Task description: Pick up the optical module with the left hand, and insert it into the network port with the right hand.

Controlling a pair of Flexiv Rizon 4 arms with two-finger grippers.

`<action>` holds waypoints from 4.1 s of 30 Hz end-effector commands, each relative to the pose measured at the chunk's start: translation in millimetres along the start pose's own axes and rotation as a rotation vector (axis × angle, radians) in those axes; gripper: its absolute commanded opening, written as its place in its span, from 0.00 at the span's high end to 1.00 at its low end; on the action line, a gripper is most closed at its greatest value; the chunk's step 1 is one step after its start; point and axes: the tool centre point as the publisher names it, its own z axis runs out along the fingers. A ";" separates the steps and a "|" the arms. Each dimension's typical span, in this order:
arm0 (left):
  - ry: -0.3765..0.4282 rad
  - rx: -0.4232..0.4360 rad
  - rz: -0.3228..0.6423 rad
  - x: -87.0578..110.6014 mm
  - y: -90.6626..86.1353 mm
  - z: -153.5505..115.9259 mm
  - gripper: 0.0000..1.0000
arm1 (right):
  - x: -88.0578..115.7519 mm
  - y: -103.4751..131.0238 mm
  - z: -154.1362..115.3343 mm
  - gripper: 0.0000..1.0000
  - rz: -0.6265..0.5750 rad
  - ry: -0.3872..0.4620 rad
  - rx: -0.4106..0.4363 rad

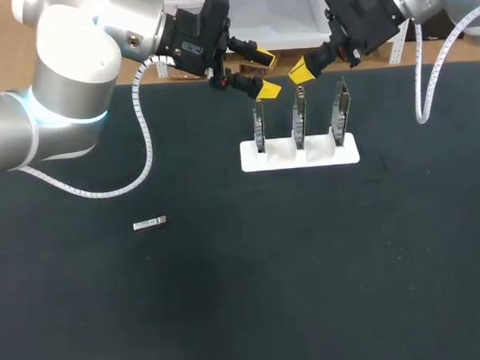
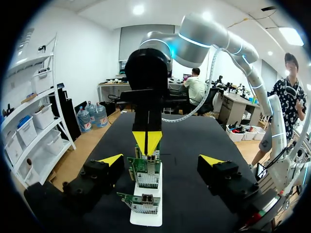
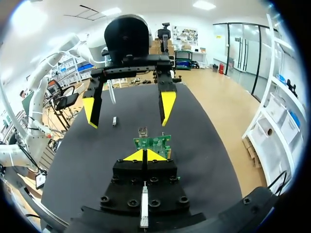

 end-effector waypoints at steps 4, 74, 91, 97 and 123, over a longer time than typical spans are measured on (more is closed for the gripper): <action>0.004 0.003 -0.001 -0.7 1.3 0.0 0.00 | -10.5 7.4 -15.5 1.00 -0.020 -0.022 0.016; 0.004 0.003 -0.001 -0.7 1.3 0.0 0.00 | 66.8 15.0 -88.5 1.00 0.070 -0.004 0.009; 0.004 0.003 -0.001 -0.7 1.3 0.0 0.00 | 65.9 17.2 -88.1 0.00 0.060 -0.012 0.023; 0.004 0.003 -0.001 -0.7 1.3 0.0 0.00 | 65.9 17.2 -88.1 0.00 0.060 -0.012 0.023; 0.287 -0.169 0.011 -17.8 -25.5 -57.0 0.00 | 65.9 17.2 -88.1 0.00 0.060 -0.012 0.023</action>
